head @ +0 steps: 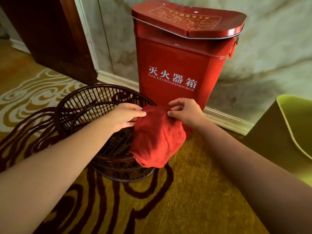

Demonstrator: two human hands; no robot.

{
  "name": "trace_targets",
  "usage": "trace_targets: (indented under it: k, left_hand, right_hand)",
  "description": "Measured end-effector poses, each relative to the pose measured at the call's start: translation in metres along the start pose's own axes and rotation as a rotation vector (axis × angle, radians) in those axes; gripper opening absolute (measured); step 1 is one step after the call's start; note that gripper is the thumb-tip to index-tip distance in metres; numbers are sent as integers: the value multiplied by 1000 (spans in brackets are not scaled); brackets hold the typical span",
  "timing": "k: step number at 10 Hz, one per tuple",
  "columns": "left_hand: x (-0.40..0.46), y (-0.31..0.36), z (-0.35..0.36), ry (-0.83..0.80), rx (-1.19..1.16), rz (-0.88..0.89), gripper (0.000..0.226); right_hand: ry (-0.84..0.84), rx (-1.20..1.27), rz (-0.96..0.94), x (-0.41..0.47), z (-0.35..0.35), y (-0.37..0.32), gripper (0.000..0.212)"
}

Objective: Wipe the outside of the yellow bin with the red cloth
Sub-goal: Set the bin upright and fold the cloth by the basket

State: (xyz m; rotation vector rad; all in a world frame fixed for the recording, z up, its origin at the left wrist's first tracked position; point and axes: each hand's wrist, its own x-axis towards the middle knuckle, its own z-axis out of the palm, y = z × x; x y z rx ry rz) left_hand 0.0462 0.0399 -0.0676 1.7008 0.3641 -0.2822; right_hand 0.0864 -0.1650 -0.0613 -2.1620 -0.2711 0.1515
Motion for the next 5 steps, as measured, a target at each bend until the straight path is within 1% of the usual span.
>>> trace_targets:
  k: [2,5]
  left_hand:
    - [11,-21,1,-29,-53,53,13]
    - [21,-34,6,9,-46,46,11]
  right_hand:
    - [-39,101,-40,-1,7,22,28]
    - [-36,201,-26,-4,3,28,27]
